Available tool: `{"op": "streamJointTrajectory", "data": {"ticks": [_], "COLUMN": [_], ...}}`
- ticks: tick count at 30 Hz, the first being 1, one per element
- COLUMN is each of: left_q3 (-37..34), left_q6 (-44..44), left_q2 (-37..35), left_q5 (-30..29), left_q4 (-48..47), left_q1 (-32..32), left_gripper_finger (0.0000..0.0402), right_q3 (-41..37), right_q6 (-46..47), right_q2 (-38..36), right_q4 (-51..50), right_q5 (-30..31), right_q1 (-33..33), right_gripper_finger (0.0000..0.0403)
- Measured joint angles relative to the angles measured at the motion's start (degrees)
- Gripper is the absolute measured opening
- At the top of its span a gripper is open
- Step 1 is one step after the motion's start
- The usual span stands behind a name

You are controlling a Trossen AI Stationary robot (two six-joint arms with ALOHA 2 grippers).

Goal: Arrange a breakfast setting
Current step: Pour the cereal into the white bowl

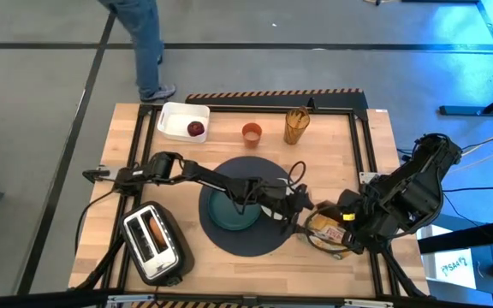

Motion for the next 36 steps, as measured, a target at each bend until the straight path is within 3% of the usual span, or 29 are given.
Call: {"op": "streamJointTrajectory", "data": {"ticks": [5, 15, 21, 32, 36], "left_q3": [0.0, 0.0, 0.0, 3.0, 8.8], "left_q6": [5.1, 5.5, 5.5, 5.0, 5.3], "left_q2": [0.0, 0.0, 0.0, -2.5, -4.6], "left_q5": [-0.4, -2.6, 0.5, 0.1, -1.0], "left_q4": [-2.0, -4.1, -4.2, -4.1, -13.6], "left_q1": [-0.3, -0.4, -0.4, -0.6, -0.3], "left_gripper_finger": [0.0272, 0.0130, 0.0019, 0.0003, 0.0002], "right_q3": [0.0, 0.2, 6.8, 27.2, 32.7], "right_q6": [-0.1, 0.6, 0.3, -10.5, -13.3], "right_q2": [0.0, -0.3, -0.5, -0.6, -0.7], "right_q4": [0.3, 0.7, -2.0, -2.0, -2.0], "right_q5": [3.7, 5.1, 6.4, 15.0, 17.4], "right_q1": [0.0, 0.0, 0.0, 0.0, 0.0], "right_gripper_finger": [0.0129, 0.0129, 0.0107, 0.0035, 0.0009]}}
